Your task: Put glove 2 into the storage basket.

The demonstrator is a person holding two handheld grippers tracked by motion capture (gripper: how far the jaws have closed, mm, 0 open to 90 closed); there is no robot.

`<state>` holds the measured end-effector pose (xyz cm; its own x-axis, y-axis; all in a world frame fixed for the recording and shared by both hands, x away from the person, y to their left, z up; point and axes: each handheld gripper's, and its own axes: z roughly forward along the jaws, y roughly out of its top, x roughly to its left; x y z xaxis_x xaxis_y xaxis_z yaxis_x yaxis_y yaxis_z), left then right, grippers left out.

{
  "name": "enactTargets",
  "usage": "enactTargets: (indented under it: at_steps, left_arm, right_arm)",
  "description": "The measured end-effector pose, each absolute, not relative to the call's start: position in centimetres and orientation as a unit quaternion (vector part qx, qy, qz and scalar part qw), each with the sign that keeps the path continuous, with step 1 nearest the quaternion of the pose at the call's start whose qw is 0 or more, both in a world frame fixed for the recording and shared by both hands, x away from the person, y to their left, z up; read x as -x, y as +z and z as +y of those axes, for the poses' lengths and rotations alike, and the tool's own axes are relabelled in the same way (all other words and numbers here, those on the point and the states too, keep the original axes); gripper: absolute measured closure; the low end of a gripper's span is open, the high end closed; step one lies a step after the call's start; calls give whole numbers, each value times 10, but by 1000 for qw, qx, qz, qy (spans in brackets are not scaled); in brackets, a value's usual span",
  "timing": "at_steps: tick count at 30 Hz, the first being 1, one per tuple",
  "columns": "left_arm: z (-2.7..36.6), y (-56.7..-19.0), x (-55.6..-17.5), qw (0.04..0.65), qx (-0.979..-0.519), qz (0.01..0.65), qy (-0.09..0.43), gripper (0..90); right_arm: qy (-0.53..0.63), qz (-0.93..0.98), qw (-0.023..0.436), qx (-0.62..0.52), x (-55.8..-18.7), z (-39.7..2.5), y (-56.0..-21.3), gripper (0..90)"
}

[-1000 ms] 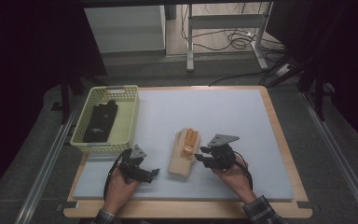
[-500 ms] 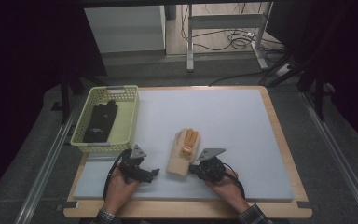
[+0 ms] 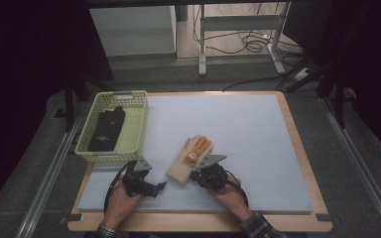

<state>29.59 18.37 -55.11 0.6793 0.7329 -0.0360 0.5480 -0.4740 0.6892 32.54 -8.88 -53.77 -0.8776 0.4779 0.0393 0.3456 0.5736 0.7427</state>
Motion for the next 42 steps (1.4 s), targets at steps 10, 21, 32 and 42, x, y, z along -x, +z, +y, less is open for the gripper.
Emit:
enactTargets:
  at_steps: [10,21,32,42]
  left_arm:
    - [183,-552,-296,347,-848,378,134,18]
    - [183,-551,-296,347,-848,379,133,19]
    - [183,-552,-296,348,-848,379,132,17]
    - [183,-552,-296,348,-848,378,132,16]
  right_arm:
    - [391,886,106,-224,-329,-69,-538,826]
    - [395,882,111,-232,-326,-94,-526,653]
    - [379,872,152,-269,-334,-138,-514,310]
    - [375,863,160,-298,-337,-178,-515,136]
